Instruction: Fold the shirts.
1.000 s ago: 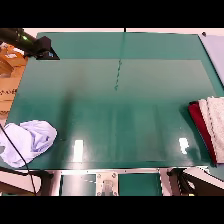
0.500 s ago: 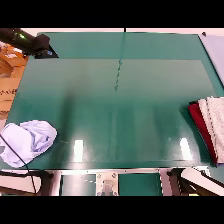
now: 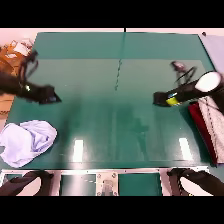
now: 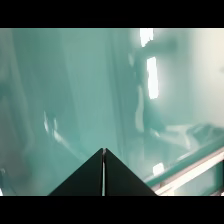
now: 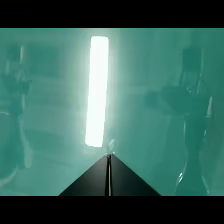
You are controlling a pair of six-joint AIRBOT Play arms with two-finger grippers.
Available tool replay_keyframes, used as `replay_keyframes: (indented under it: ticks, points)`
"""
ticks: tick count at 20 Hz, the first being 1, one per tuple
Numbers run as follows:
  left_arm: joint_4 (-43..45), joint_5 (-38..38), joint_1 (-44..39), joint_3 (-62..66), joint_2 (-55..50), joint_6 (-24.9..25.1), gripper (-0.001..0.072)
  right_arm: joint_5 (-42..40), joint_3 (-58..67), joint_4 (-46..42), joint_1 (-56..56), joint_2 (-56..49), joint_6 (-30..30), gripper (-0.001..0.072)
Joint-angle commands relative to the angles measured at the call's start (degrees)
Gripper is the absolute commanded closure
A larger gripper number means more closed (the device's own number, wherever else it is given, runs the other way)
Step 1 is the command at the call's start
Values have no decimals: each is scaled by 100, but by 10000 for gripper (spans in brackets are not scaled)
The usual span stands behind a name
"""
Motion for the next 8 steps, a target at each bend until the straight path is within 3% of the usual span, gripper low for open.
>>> replay_keyframes:
  ticks: [1,8]
  points:
    - [15,223,0,-1217,621,85,688,-468,-446,7,1029,48,120,701]
    - [11,306,0,-1222,619,83,688,-474,-446,114,1261,48,118,701]
